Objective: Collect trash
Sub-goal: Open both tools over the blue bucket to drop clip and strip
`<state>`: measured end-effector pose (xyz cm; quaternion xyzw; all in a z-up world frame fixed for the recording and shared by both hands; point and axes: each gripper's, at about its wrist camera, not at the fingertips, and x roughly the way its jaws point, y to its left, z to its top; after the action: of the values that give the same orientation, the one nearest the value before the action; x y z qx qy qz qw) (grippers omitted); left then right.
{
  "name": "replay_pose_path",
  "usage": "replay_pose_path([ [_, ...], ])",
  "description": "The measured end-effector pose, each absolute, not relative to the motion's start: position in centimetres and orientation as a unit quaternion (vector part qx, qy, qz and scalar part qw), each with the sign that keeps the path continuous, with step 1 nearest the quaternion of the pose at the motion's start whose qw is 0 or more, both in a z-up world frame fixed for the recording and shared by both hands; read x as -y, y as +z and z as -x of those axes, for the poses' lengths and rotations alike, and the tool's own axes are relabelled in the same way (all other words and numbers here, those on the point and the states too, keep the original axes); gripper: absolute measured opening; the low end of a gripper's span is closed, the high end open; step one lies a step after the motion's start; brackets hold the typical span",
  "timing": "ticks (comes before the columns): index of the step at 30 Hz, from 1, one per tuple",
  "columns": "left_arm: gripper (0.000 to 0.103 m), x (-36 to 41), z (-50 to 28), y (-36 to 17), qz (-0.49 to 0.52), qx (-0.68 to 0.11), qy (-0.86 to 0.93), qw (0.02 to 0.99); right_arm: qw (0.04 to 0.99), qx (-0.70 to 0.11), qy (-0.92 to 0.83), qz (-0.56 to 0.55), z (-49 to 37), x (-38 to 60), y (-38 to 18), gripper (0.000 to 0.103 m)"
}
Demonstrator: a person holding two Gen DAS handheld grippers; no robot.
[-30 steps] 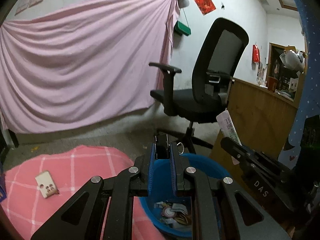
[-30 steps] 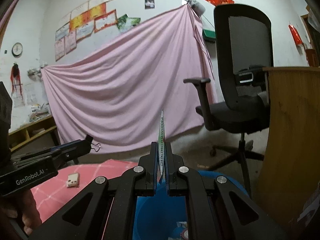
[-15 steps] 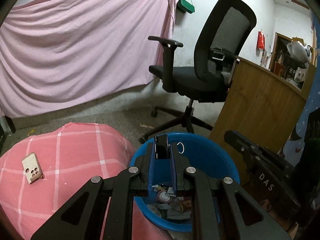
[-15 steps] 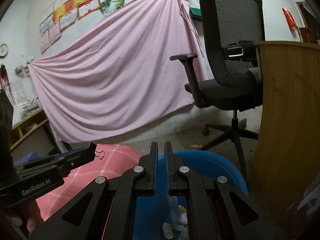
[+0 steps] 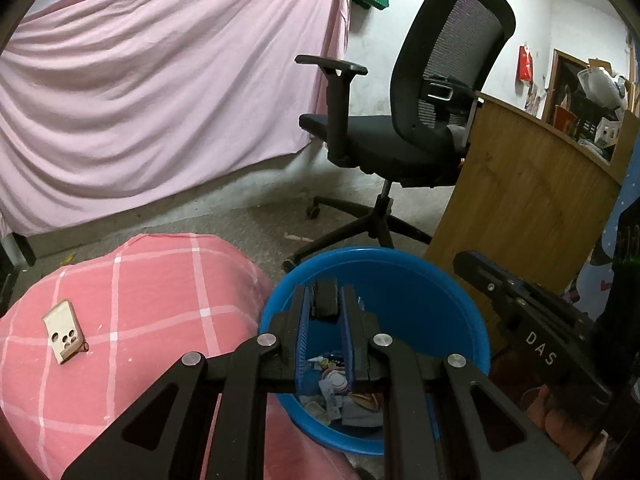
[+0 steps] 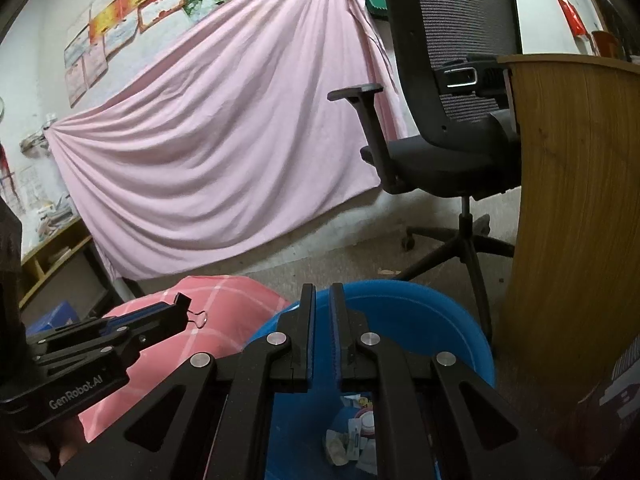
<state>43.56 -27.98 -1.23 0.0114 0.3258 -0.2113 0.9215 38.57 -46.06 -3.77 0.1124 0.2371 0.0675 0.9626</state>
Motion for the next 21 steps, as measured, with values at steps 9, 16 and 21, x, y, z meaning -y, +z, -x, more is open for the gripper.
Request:
replay_pose_path([
  [9,0.038,26.3,-43.8,-1.2,0.0,-0.324,-0.189,0.927,0.963,-0.237,0.058,-0.117,-38.7,46.5,-3.9,0.027],
  [16,0.073,23.8,-43.6,-0.7,0.022,-0.304,-0.16,0.939,0.966,-0.226,0.055,-0.113,-38.8,46.0,-3.6,0.046],
  [21,0.093,21.6,-43.1,-0.1,0.039,-0.268,-0.136,0.953,0.971,-0.207,0.054,-0.108,-38.8,45.4,-3.0,0.056],
])
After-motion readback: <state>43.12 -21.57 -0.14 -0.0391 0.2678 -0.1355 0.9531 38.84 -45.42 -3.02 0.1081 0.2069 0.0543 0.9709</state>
